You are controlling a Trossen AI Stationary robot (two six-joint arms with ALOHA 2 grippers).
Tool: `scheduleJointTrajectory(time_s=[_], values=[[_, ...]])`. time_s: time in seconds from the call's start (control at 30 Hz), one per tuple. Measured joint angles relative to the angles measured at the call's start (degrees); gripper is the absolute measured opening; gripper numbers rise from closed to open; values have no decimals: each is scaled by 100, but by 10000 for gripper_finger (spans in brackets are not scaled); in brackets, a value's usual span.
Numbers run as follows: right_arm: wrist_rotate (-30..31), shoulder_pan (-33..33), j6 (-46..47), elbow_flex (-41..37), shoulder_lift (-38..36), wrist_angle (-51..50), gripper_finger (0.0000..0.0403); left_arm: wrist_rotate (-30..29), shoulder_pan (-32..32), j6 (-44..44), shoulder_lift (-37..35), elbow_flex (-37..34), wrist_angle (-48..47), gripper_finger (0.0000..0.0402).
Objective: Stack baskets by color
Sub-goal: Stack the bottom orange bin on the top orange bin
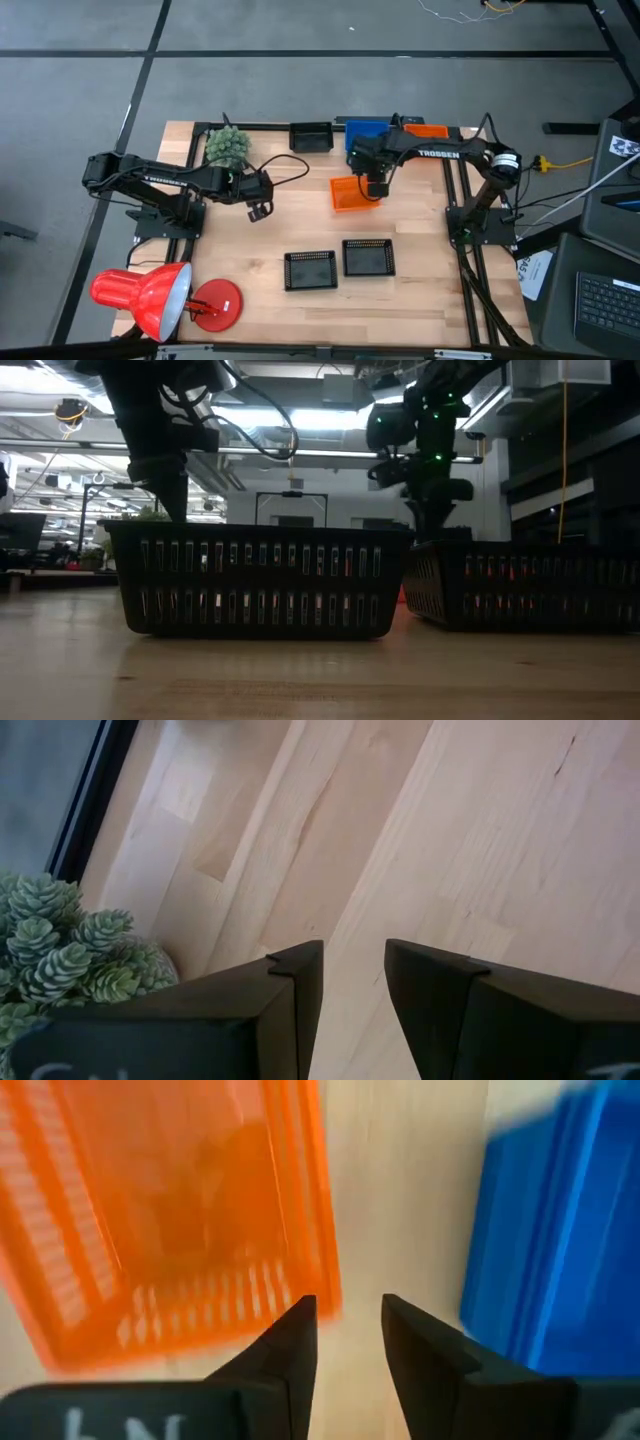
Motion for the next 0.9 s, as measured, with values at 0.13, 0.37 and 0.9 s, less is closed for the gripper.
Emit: scheduleJointTrajectory(time_s=[0.13, 0.37, 0.9], values=[[-262, 161, -152, 5, 47, 788, 117, 0, -2, 2, 0, 2, 150, 102], [-276, 149, -421, 4, 511, 1116, 176, 0, -2, 4, 0, 4, 219, 102], [932, 434, -342, 6, 818, 250, 18, 0, 1, 7, -2, 4, 221, 102]])
